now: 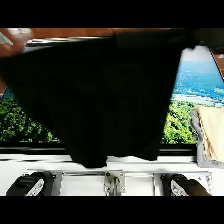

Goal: Fold the shirts.

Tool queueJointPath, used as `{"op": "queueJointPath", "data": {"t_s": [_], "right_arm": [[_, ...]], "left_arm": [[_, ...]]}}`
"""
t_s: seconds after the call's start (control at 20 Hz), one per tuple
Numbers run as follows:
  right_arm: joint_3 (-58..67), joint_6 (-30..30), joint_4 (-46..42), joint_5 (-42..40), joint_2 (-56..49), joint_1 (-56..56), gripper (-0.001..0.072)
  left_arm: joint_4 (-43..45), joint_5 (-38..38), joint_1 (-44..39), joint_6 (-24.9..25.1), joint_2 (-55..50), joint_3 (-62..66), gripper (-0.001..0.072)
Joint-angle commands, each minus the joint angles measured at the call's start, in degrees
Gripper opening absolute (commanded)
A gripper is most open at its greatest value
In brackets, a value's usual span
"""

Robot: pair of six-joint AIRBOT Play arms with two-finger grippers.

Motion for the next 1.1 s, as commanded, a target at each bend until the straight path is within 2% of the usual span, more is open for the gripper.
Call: {"op": "queueJointPath", "data": {"t_s": [0.0,0.1,0.3,0.5,0.65,0.7,0.75,0.8,0.85,0.95,1.05], "right_arm": [[0.09,1.22,-4.04,5.35,-13.66,0.96,0.0058],[0.09,3.26,-6.71,-0.11,-22.75,3.34,0.0058],[0.11,4.31,-3.37,-10.62,-37.9,7.41,0.0059],[0.09,5.75,-2.56,-10.14,-46.75,10.36,0.0059],[0.09,6.45,-2.43,-9.29,-49.62,11.3,0.006],[0.11,6.45,-2.34,-9.31,-49.57,11.28,0.0104],[0.15,6.14,-2.43,-9.57,-49.18,10.91,0.0294],[0.28,4.85,-2.03,-8.68,-48.5,10.34,0.0581],[0.28,3.17,-1.92,-6.93,-47.21,9.2,0.0649],[0.28,-1.22,-3.5,-1.55,-43.71,5.88,0.0649],[0.26,-4.13,-7.8,7.67,-40.19,1.09,0.0638]], "left_arm": [[6.38,2.82,0.07,-0.48,-3.93,-11.1,0.0041],[7.43,8.28,0.33,-0.55,-9.46,-15.21,0.0042],[5.03,14.82,0.57,-3.5,-23.43,-15.82,0.0042],[-3.56,14.29,0.52,-3.48,-36.72,-15.89,0.0042],[-9.01,12.0,0.55,-3.48,-44.22,-15.89,0.0043],[-10.01,11.06,0.55,-3.48,-45.79,-15.89,0.0118],[-10.01,10.1,0.63,-3.48,-46.49,-15.87,0.0329],[-9.99,8.46,1.07,-3.48,-46.56,-15.87,0.0556],[-9.84,5.53,2.23,-3.41,-46.31,-15.52,0.0619],[-7.52,-2.38,5.81,-3.41,-45.2,-14.38,0.0618],[-2.56,-8.55,9.53,-3.23,-42.1,-14.49,0.0583]]}}
